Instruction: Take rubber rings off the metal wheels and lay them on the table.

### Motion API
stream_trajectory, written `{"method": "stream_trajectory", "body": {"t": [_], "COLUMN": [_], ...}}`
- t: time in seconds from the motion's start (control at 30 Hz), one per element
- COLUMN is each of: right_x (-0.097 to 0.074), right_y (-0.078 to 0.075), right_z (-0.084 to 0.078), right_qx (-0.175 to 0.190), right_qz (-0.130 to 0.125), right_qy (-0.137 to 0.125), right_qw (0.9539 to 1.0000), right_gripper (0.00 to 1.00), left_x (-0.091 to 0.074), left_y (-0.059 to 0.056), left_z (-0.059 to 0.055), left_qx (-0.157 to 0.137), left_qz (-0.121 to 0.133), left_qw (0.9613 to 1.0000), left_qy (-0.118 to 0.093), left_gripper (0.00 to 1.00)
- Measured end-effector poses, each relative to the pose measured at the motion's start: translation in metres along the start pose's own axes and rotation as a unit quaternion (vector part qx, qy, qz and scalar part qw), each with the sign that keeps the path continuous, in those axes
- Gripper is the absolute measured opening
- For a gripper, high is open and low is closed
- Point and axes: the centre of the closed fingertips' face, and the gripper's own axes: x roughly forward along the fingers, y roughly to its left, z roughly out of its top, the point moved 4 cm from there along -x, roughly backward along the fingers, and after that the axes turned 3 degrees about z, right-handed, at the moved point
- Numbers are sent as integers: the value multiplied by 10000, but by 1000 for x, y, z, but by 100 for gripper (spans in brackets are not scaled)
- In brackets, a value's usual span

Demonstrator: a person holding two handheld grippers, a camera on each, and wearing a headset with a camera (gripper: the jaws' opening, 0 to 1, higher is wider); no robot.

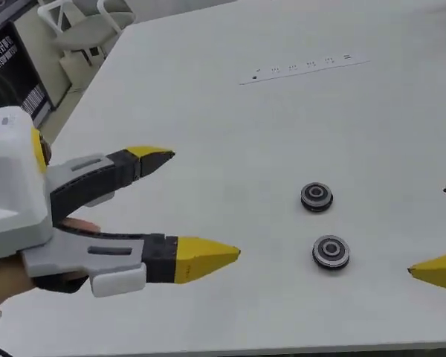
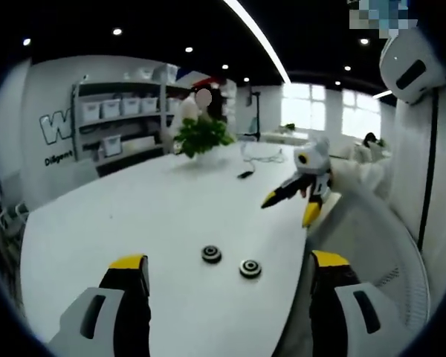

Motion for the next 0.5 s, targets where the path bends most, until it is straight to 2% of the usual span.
{"method": "stream_trajectory", "body": {"t": [0.3, 0.4, 0.5], "right_x": [4, 7, 10], "right_y": [-5, -6, -7], "right_z": [3, 2, 2], "right_qx": [-64, -36, -30], "right_qz": [46, 99, 139], "right_qy": [-144, -188, -214], "right_qw": [9999, 9998, 9997], "right_gripper": [71, 70, 68], "left_x": [25, 31, 38], "left_y": [-3, -3, -2], "left_z": [26, 34, 38], "left_qx": [255, 318, 408], "left_qz": [-230, -295, -335], "left_qw": [9991, 9988, 9983], "left_qy": [-232, -240, -233], "left_gripper": [86, 82, 81]}}
